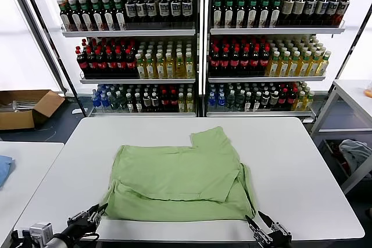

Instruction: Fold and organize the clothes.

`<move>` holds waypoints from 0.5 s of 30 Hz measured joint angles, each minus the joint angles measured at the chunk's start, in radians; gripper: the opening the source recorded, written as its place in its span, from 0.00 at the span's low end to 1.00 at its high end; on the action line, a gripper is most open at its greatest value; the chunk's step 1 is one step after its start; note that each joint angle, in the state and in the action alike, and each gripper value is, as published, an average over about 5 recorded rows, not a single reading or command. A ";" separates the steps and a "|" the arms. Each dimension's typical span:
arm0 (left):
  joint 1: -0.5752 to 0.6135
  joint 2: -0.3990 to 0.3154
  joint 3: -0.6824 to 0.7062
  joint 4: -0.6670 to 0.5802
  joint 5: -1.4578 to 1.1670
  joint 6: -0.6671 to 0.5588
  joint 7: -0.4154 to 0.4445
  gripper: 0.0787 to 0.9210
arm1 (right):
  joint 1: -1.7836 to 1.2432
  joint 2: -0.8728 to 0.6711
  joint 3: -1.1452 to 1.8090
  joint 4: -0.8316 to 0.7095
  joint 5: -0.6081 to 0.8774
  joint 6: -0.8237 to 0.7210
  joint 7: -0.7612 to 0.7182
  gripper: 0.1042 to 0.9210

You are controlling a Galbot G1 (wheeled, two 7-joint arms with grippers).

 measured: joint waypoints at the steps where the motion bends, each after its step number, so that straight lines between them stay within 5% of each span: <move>1: -0.004 0.006 -0.007 0.000 -0.003 0.000 0.000 0.39 | 0.019 -0.011 0.002 -0.001 0.011 -0.007 0.001 0.76; 6: -0.048 0.051 -0.022 0.019 -0.023 -0.001 0.004 0.57 | 0.175 -0.072 -0.022 -0.054 0.054 -0.050 0.012 0.87; 15: -0.226 0.156 0.070 0.150 -0.070 -0.002 0.013 0.85 | 0.583 -0.111 -0.192 -0.309 0.062 -0.123 0.007 0.88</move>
